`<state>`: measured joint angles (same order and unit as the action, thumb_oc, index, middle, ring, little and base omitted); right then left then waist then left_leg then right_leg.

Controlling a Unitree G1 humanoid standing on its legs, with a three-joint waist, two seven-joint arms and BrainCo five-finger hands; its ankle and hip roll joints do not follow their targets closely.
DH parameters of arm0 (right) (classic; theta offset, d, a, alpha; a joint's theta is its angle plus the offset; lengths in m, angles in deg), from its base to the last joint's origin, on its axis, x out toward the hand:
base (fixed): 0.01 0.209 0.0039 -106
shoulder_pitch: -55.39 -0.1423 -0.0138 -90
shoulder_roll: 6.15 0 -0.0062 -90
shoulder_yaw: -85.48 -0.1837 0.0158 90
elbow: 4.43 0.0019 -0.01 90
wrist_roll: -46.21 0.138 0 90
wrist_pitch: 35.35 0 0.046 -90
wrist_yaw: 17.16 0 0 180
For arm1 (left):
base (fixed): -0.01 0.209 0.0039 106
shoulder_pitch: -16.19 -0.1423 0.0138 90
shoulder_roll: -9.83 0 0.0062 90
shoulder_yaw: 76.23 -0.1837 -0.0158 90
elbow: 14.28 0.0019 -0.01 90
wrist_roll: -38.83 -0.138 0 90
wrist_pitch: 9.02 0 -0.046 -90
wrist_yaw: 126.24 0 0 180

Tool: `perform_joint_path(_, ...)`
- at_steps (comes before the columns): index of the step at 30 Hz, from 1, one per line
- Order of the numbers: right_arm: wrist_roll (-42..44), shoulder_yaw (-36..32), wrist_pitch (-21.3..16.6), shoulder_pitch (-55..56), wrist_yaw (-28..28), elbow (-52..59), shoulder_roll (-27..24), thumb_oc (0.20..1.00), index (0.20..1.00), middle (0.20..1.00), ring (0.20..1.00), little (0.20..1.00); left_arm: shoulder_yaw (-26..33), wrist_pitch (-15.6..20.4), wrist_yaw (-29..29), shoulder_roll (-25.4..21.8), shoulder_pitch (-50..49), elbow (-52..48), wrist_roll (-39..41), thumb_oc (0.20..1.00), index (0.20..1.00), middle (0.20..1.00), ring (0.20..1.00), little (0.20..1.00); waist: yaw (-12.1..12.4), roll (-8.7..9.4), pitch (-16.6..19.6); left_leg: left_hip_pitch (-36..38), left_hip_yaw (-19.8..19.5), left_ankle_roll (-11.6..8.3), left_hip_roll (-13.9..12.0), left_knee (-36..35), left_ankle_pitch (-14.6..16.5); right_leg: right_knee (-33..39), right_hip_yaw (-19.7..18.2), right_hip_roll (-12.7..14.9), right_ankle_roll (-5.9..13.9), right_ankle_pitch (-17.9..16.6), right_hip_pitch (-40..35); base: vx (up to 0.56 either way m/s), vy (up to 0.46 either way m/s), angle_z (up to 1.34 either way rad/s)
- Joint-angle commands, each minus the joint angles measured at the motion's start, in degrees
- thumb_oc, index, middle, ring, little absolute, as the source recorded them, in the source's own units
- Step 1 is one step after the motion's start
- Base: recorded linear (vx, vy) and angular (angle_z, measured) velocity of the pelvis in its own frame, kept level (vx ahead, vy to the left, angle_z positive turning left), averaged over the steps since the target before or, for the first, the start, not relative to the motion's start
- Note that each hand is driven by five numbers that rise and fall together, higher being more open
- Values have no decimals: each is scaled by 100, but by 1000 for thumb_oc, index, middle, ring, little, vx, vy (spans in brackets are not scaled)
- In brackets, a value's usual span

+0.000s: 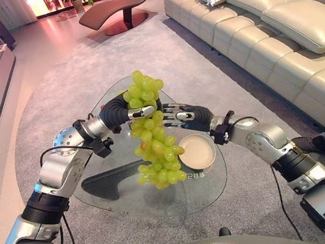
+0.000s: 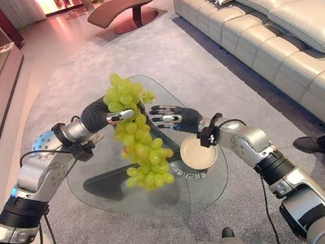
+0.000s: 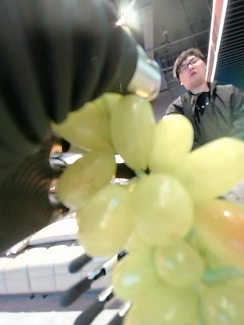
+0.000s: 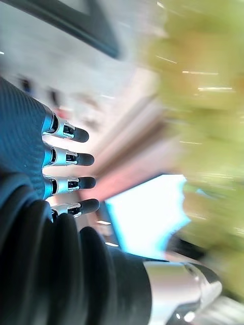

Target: Pick up fruits into the plate

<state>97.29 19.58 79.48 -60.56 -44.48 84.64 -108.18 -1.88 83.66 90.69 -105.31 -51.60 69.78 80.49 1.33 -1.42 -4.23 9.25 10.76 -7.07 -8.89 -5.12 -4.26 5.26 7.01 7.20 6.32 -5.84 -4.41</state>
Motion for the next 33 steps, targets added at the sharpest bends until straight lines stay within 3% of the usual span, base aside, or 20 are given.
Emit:
perform_joint_path(1, 543, 212, -97, -234, -563, 720, 162, 1000, 1000, 1000, 1000, 1000, -114, 384, -80, -59, 574, 28, 571, 200, 200, 200, 200, 200, -63, 196, 120, -189, -97, 119, 180, 249, 560, -216, 717, 305, 131, 558, -386, 0, 0, 0)
perform_joint_path(16, 927, 911, 425, -667, -815, 998, 597, 1000, 1000, 1000, 1000, 1000, -775, 282, -371, 404, 1185, 180, 715, 200, 200, 200, 200, 200, -109, 217, 153, -96, -78, 162, 205, 234, 576, -255, 614, 313, 135, 565, -424, 0, 0, 0)
perform_joint_path(27, 1131, 1231, 465, -756, -623, 994, 1058, 1000, 1000, 1000, 1000, 1000, -1134, 141, -1006, 866, 1362, 629, -61, 200, 200, 200, 200, 200, -154, 231, 160, -98, -88, 201, 227, 302, 610, -320, 533, 315, 138, 578, -390, 0, 0, 0)
perform_joint_path(28, 1173, 1242, 430, -754, -520, 987, 1105, 514, 514, 514, 514, 514, -1144, 134, -1032, 902, 1348, 691, -165, 200, 200, 200, 200, 200, -155, 230, 161, -97, -84, 205, 226, 309, 615, -324, 528, 316, 138, 580, -388, 0, 0, 0)
perform_joint_path(29, 1208, 1250, 403, -747, -443, 978, 1130, 200, 200, 200, 200, 200, -1156, 133, -1057, 920, 1342, 734, -219, 200, 200, 200, 200, 200, -157, 229, 159, -95, -83, 207, 225, 312, 617, -327, 525, 317, 138, 581, -387, 0, 0, 0)
perform_joint_path(33, 1121, 1209, 368, -686, -216, 903, 1265, 200, 200, 200, 200, 200, -1153, 93, -1227, 1043, 1222, 995, -575, 200, 200, 200, 200, 200, -170, 220, 131, -83, -67, 225, 223, 328, 611, -339, 502, 310, 134, 587, -394, 0, 0, 0)
